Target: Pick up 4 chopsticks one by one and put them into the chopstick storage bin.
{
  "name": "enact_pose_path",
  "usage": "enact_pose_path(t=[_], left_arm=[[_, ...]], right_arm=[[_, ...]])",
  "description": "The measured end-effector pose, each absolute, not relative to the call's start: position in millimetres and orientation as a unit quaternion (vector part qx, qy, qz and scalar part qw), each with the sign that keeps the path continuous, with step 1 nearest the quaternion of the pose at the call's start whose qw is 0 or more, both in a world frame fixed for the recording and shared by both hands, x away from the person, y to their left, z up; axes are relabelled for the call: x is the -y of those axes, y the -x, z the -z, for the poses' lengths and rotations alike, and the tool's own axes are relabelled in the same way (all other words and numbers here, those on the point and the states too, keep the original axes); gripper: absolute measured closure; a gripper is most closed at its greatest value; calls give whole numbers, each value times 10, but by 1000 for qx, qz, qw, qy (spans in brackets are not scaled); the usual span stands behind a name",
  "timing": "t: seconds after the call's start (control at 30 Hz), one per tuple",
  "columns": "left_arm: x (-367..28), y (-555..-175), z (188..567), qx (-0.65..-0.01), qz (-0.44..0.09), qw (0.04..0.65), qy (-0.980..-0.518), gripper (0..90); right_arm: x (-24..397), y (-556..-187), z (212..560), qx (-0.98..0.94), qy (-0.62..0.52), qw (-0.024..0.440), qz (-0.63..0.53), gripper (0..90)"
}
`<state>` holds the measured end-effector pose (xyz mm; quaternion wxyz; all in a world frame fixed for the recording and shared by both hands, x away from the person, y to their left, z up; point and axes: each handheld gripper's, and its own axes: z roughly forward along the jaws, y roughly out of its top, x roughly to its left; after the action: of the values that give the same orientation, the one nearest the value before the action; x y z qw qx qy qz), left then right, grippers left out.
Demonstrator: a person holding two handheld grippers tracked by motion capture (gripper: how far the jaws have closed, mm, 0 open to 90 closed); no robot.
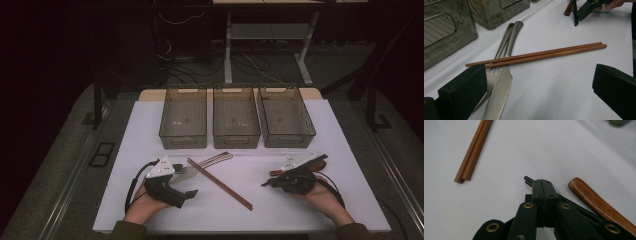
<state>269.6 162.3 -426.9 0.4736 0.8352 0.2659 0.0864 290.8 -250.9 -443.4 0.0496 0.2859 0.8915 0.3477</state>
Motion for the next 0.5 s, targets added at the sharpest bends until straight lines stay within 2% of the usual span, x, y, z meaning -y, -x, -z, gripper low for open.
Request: enact_pose_path(t=[0.5], left_arm=[[-1629,-2700,4268,-267,-86,475,-834,0]], right_arm=[[2420,-3053,4430,-890,-296,60,-341,892]])
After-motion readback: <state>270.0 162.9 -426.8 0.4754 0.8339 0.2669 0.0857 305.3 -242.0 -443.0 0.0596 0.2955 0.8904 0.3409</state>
